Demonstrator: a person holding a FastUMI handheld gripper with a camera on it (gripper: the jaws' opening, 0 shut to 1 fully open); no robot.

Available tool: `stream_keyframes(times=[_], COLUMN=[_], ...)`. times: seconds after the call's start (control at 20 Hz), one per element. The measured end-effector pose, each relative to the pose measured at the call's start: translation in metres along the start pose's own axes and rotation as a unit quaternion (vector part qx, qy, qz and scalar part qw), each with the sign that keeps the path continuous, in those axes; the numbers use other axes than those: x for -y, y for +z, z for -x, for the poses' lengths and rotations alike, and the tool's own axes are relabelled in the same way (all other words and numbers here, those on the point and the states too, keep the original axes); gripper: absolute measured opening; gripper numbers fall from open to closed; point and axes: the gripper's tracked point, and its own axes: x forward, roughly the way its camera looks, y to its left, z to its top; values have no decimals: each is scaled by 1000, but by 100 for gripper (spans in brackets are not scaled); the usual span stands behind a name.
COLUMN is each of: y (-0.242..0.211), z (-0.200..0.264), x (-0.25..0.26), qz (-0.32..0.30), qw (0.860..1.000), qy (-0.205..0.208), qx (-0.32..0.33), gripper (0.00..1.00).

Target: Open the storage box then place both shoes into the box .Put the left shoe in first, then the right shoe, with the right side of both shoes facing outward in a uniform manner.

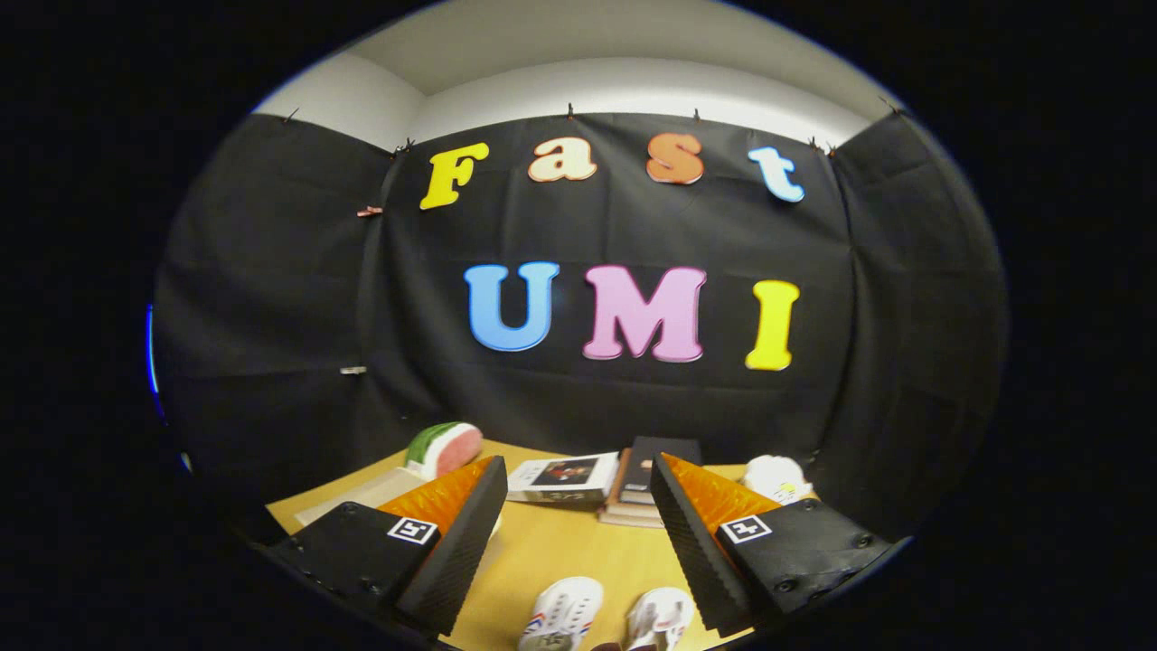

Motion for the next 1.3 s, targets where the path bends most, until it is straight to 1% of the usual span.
stream_keyframes(times=[0.05,0.15,0.25,0.35,0.45,0.65,0.8,0.9,1.05,1.1,1.15,1.2,1.25,1.3], y=[-10,-37,-58,-85,-110,-162,-192,-209,-219,-220,-227,-231,-228,-224], z=[-7,-21,-29,-27,-25,-25,-39,-43,-41,-39,-40,-40,-39,-42], x=[-5,-18,-33,-51,-66,-87,-106,-117,-143,-150,-147,-151,-149,-146], qz=[-21,-70,-138,-214,-282,-385,-449,-479,-516,-519,-511,-512,-526,-534], qw=[999,993,979,955,925,862,817,793,753,746,753,750,743,742], qy=[22,65,105,135,161,177,180,181,203,209,196,196,192,189], qx=[-19,-66,-107,-155,-199,-277,-314,-332,-355,-361,-364,-370,-366,-357], gripper=[97,98,98,98,98,98,98,98,95,95,95,66,59,41])
